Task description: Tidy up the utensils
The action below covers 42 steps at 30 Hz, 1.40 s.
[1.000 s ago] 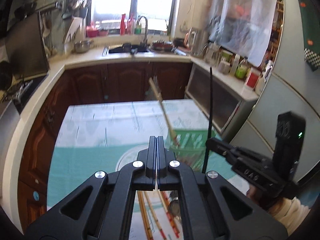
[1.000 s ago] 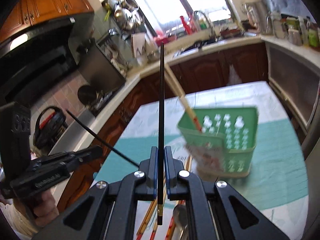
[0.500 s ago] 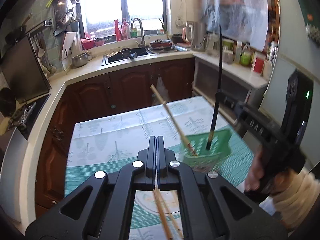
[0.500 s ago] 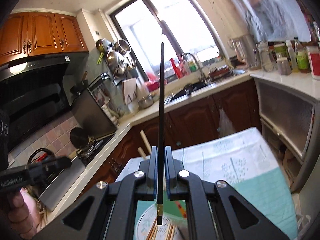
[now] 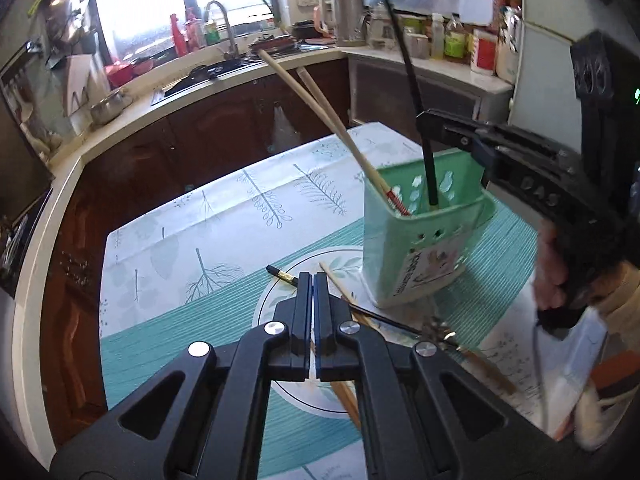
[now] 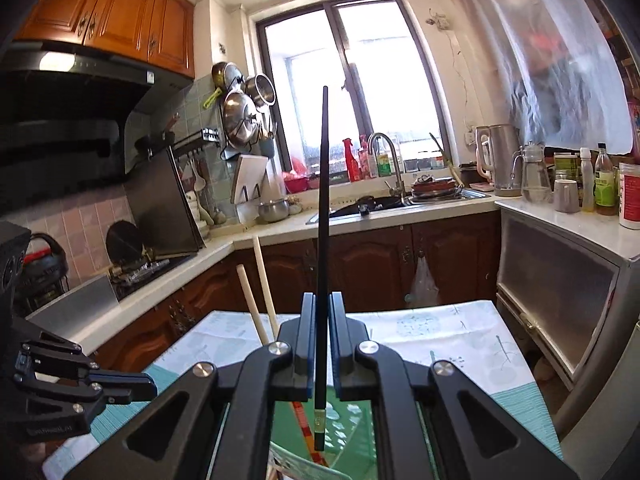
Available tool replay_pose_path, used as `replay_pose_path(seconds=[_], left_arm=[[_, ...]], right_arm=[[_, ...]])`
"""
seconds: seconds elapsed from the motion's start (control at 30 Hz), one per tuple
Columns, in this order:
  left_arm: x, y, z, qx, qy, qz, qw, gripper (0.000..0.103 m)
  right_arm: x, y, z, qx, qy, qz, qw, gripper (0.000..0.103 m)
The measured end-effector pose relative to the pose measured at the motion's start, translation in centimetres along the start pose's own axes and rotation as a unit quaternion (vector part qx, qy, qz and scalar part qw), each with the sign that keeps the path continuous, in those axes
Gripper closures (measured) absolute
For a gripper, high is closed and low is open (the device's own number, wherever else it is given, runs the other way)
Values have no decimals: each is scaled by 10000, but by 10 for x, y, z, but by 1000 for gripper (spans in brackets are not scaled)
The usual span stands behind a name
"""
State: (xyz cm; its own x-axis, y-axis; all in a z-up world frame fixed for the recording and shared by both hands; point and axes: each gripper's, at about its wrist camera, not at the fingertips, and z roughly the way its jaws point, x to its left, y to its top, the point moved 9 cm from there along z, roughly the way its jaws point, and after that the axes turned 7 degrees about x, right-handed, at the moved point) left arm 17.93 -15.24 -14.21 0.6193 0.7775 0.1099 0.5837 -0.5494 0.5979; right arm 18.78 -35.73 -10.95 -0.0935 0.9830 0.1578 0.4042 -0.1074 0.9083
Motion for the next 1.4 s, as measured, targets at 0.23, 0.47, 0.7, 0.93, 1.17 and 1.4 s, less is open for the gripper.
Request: replay_pose_path(seconds=[0.23, 0.47, 0.7, 0.93, 1.17, 1.4], left_arm=[[-4, -24, 65, 254, -490, 696, 9960, 103], [-8, -37, 115, 607, -716, 1440, 9851, 103], [-16, -41, 141, 768, -473, 2683, 9591, 77], [-29, -41, 148, 478, -182, 4158, 9080, 65], [-38, -36, 165, 515, -296, 5030, 8622, 74], [-49, -36, 181, 827, -823, 5612, 8194, 74]], right_arm=[[3, -25, 0, 604, 186, -199, 9978, 95], [-1, -30, -23, 661, 212, -35, 9976, 90], [2, -35, -34, 709, 288, 111, 9970, 90], [1, -45, -36, 839, 356, 244, 9955, 90], [-10, -55, -37, 907, 426, 442, 9940, 90], [-26, -62, -34, 981, 469, 714, 9915, 90]])
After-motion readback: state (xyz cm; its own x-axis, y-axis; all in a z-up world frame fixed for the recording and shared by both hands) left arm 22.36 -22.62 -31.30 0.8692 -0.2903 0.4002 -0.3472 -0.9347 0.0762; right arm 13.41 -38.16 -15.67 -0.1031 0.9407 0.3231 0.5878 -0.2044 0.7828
